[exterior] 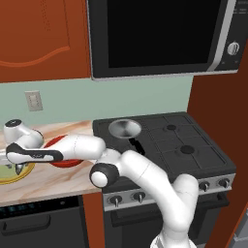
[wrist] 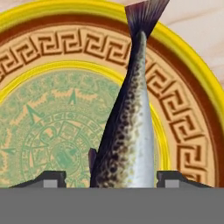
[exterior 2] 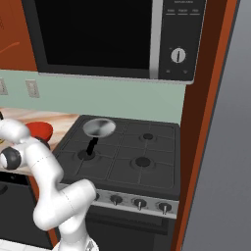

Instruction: Place the fish on the plate and place the sweet potato on the same plate.

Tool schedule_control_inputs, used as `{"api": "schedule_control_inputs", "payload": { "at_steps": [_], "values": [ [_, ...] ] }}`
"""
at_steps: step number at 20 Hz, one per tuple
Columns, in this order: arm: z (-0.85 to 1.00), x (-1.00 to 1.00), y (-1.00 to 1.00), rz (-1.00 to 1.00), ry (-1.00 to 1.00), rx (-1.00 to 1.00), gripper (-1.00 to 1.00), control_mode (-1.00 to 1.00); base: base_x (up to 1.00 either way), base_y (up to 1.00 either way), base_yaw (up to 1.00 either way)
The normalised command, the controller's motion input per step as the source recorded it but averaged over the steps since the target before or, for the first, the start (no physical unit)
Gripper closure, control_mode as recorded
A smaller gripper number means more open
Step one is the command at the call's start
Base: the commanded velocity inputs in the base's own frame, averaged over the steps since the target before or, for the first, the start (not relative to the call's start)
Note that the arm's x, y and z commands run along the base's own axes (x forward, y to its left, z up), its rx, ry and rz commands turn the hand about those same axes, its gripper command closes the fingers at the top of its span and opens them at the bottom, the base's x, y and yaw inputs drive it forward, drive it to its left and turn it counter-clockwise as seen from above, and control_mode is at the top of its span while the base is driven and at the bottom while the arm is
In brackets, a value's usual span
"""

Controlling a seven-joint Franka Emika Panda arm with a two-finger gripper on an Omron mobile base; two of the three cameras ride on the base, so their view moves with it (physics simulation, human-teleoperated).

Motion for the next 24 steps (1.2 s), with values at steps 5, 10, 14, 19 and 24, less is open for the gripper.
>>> {"api": "schedule_control_inputs", "payload": {
  "at_steps": [5, 10, 14, 19, 24],
  "values": [
    [0.12, 0.00, -0.02, 0.00, 0.00, 0.00, -1.00, -1.00, 0.00, 0.00, 0.00],
    [0.25, -0.03, -0.11, 0.01, 0.00, 0.00, -1.00, -1.00, 0.00, 0.00, 0.00],
    [0.27, -0.18, -0.22, 0.01, 0.00, 0.00, -1.00, -1.00, 0.00, 0.00, 0.00],
    [0.12, -0.41, -0.36, 0.01, 0.00, 0.00, -1.00, -1.00, 0.00, 0.00, 0.00],
    [0.02, -0.45, -0.41, 0.00, 0.00, 0.00, -1.00, -1.00, 0.00, 0.00, 0.00]
  ]
}}
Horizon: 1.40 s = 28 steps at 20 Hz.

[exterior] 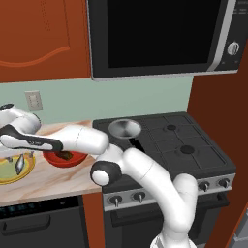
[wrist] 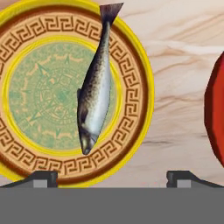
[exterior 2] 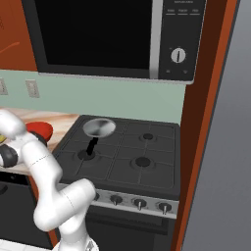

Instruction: Place the fish on the plate and place the sweet potato on the same plate.

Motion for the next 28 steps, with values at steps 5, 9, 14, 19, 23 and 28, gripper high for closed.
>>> {"api": "schedule_control_inputs", "payload": {
  "at_steps": [5, 9, 14, 19, 23, 28],
  "values": [
    [0.00, -0.46, -0.53, 0.00, 0.00, 0.00, -1.00, -1.00, 0.00, 0.00, 0.00],
    [-0.01, -0.44, -0.63, 0.01, 0.00, 0.00, -1.00, -1.00, 0.00, 0.00, 0.00],
    [-0.05, -0.43, -0.65, 0.02, 0.00, 0.00, -1.00, -1.00, 0.00, 0.00, 0.00],
    [-0.14, -0.44, -0.63, 0.02, 0.00, 0.00, -1.00, -1.00, 0.00, 0.00, 0.00],
    [-0.15, -0.40, -0.65, 0.00, 0.00, 0.01, -1.00, -1.00, 0.00, 0.00, 0.00],
    [0.00, -0.23, -0.73, 0.00, -0.05, 0.10, -1.00, -1.00, 0.00, 0.00, 0.00]
  ]
}}
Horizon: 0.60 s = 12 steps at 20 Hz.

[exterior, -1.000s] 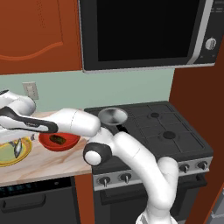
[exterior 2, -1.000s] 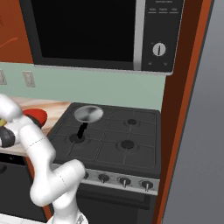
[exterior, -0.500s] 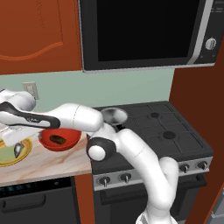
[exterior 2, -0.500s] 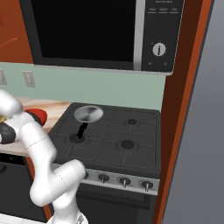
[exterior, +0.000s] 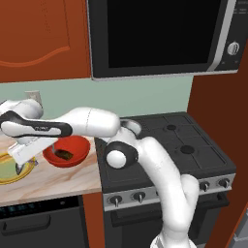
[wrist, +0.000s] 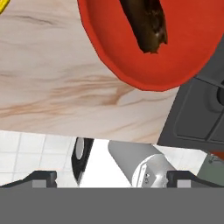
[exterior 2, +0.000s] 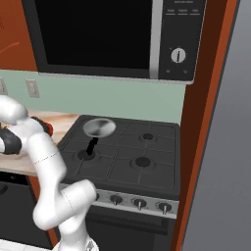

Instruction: Place the fish on the plate and place the sweet potato on the same plate.

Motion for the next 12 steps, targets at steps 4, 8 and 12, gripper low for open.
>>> {"api": "schedule_control_inputs", "payload": {
  "at_steps": [4, 8, 12],
  "values": [
    [-0.08, -0.25, -0.69, 0.01, -0.06, 0.12, -1.00, -1.00, 0.00, 0.00, 0.00],
    [-0.14, -0.22, -0.63, 0.00, -0.11, 0.13, -1.00, -1.00, 0.00, 0.00, 0.00],
    [-0.06, 0.00, -0.50, 0.03, -0.20, 0.12, -1.00, -1.00, 0.00, 0.00, 0.00]
  ]
}}
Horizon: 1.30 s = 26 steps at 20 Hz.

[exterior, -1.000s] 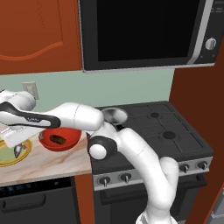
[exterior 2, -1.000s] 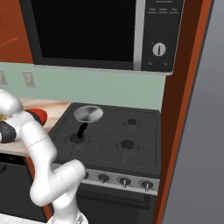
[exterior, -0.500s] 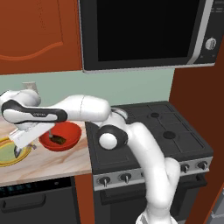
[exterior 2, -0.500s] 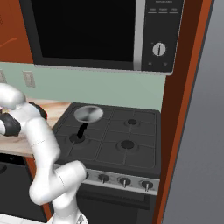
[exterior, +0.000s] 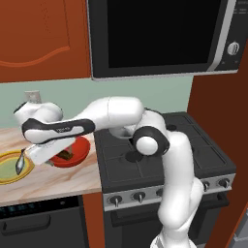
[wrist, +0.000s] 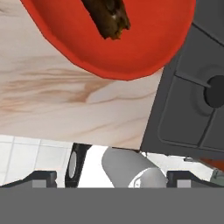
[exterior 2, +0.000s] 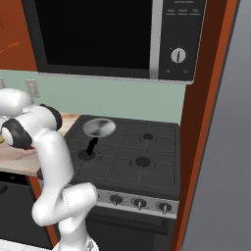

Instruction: Place the fish on the plate and place the sweet potato on the same plate.

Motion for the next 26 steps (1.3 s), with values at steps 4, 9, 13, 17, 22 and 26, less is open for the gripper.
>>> {"api": "schedule_control_inputs", "payload": {
  "at_steps": [4, 9, 13, 17, 22, 26],
  "values": [
    [0.00, 0.00, -0.55, 0.06, -0.26, 0.12, -1.00, -1.00, 0.00, 0.00, 0.00],
    [0.01, 0.07, -0.33, 0.10, -0.09, 0.12, -1.00, -1.00, 0.00, 0.00, 0.00],
    [0.02, 0.32, -0.16, 0.18, 0.00, 0.19, -1.00, -1.00, 0.00, 0.00, 0.00],
    [0.10, 0.37, -0.01, 0.20, 0.00, 0.20, -1.00, -1.00, 0.00, 0.00, 0.00],
    [0.12, 0.30, -0.02, 0.20, 0.00, 0.12, -1.00, -1.00, 0.00, 0.00, 0.00],
    [0.01, 0.24, 0.09, 0.22, 0.00, 0.07, -1.00, -1.00, 0.00, 0.00, 0.00]
  ]
}}
